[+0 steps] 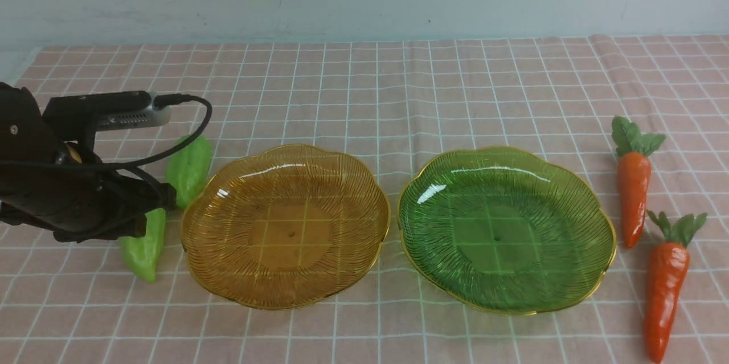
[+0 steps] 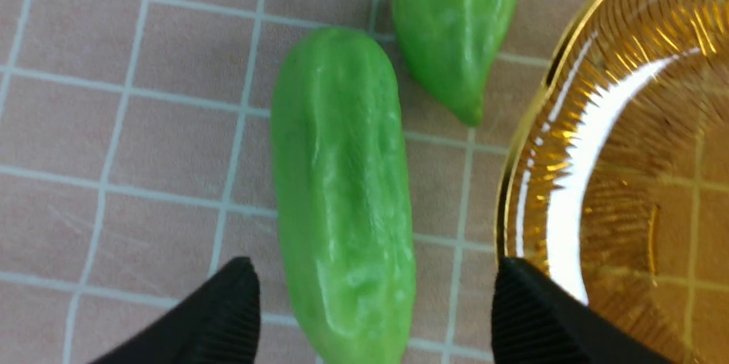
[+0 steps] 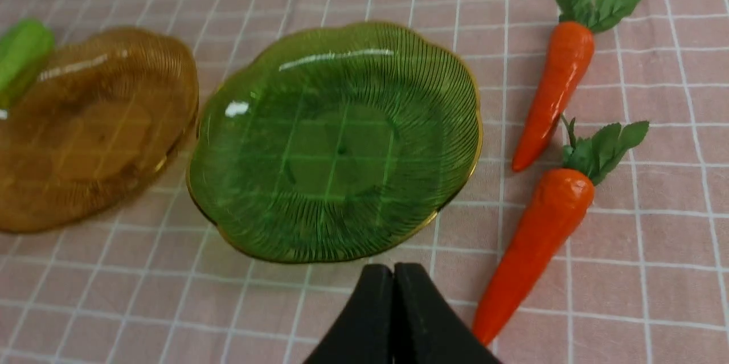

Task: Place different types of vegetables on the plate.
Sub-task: 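Put the green cucumber next to the left plate into that plate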

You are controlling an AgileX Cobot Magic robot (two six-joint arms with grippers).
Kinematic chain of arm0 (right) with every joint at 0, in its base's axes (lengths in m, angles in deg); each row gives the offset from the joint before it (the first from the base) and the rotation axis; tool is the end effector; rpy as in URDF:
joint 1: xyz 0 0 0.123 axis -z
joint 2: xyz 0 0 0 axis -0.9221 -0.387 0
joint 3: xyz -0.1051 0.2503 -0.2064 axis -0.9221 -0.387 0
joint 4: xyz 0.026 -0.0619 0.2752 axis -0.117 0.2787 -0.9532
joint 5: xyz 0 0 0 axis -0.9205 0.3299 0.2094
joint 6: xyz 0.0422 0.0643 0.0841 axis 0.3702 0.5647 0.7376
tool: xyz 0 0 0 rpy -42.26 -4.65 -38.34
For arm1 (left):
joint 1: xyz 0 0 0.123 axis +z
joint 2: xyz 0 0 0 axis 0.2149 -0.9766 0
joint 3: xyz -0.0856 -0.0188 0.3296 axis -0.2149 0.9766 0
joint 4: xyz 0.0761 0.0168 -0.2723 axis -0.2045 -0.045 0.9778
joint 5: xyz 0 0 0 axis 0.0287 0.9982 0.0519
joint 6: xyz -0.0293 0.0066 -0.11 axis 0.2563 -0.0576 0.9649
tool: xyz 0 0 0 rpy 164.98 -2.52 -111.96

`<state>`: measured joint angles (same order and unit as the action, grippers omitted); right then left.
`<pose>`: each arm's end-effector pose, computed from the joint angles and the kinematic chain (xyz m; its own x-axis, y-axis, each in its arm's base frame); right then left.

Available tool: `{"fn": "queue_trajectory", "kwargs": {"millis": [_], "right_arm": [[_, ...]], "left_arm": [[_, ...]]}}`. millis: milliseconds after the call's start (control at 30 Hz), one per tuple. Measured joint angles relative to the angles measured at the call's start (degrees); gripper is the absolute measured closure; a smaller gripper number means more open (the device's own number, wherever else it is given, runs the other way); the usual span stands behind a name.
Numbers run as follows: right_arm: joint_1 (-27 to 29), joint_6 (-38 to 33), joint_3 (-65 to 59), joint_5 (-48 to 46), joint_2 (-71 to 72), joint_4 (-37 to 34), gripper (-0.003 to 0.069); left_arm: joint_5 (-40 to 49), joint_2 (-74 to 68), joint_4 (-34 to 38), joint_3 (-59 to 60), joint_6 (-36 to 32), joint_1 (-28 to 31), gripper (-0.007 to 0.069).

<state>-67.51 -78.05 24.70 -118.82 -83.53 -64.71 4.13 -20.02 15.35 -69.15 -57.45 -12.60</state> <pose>0.1039 0.0373 0.3720 -0.7479 -0.0669 -0.6604 -0.2632 0.9432 0.2026 0.3451 -0.0020 0.2451 -0.8439 -0.2113 -0.4931 -0.1770 0.9774 -0.1159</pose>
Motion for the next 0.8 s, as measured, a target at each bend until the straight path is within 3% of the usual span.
{"fn": "queue_trajectory", "kwargs": {"millis": [133, 400, 567, 667, 800], "right_arm": [[0.0, -0.5, 0.05, 0.1, 0.0, -0.25, 0.0674], [0.0, -0.79, 0.05, 0.1, 0.0, -0.25, 0.0674], [0.0, -0.79, 0.05, 0.1, 0.0, -0.25, 0.0674], [0.0, -0.79, 0.05, 0.1, 0.0, -0.25, 0.0674], [0.0, -0.79, 0.05, 0.1, 0.0, -0.32, 0.0674]], "left_arm": [[-5.15, -5.41, 0.0, -0.07, 0.11, 0.75, 0.0075], [-8.49, -13.8, -0.24, -0.13, 0.18, 0.78, 0.0074], [-7.51, -14.04, -1.44, -0.63, 0.18, 0.78, 0.0241], [-4.35, -13.11, -3.64, -1.74, 0.41, 0.78, 0.0293], [2.92, -10.08, -5.07, -5.77, 2.24, 0.68, 0.0303]]}}
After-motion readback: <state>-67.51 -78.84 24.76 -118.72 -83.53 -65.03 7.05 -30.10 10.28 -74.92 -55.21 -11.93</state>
